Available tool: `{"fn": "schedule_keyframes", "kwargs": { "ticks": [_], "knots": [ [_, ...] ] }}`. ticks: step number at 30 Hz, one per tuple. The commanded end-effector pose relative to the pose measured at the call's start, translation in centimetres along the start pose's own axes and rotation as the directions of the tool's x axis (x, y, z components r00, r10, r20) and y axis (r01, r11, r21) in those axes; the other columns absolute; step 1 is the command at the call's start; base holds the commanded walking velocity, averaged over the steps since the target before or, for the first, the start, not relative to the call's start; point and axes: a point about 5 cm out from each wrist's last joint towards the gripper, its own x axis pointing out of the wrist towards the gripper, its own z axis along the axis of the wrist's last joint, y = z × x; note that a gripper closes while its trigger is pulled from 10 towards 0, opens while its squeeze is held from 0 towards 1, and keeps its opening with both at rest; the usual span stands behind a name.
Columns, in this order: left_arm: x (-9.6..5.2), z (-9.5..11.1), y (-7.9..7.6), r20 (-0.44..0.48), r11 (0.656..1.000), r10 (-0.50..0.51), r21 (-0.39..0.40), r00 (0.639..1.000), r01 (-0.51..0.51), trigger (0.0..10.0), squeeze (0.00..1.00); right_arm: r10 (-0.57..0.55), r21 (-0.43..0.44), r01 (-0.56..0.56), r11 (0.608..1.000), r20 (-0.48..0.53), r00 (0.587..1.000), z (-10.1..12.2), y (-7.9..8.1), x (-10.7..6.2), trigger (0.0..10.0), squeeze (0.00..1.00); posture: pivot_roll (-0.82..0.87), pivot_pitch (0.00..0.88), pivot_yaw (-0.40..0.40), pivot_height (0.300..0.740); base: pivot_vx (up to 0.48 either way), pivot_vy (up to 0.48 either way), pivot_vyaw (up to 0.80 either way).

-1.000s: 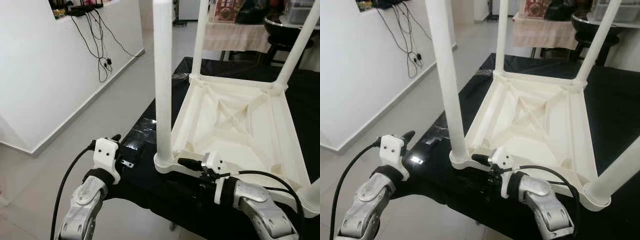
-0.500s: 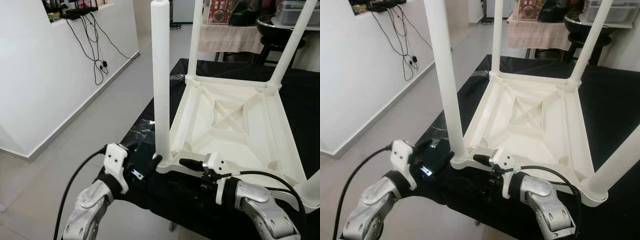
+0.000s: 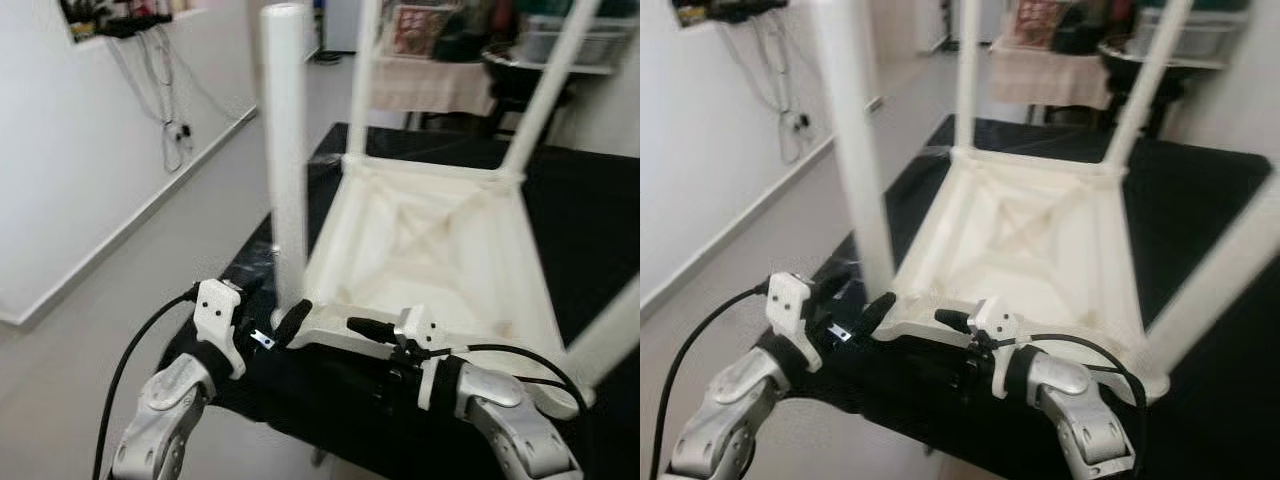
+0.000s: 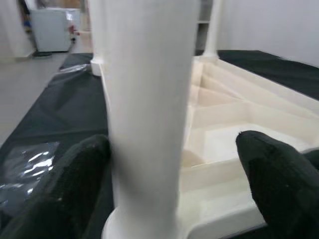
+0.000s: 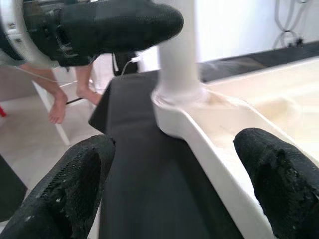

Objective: Building children table

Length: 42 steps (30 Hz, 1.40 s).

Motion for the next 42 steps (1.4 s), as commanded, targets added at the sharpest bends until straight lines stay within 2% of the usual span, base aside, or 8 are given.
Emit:
{"fn": "schedule_keyframes", "kwargs": {
  "ticks": [1, 42],
  "knots": [
    [0.2, 0.0, -0.3, -0.006, 1.000, -0.015, -0.011, 1.000, 0.015, 10.0, 0.00, 0.004, -0.003, -0.004, 1.000, 0.018, 1.000, 0.2, 0.0, 0.1, 10.0, 0.00, -0.05, 0.015, 0.020, 0.740, 0.000, 0.000, 0.00],
    [0.4, -0.4, 1.4, -0.018, 0.994, 0.101, 0.041, 0.995, -0.100, 10.0, 0.00, 0.037, -0.004, -0.037, 0.999, 0.004, 0.999, 0.0, 0.6, 0.1, 10.0, 0.00, -0.05, 0.018, 0.018, 0.740, 0.000, 0.000, 0.00]
  ]
}}
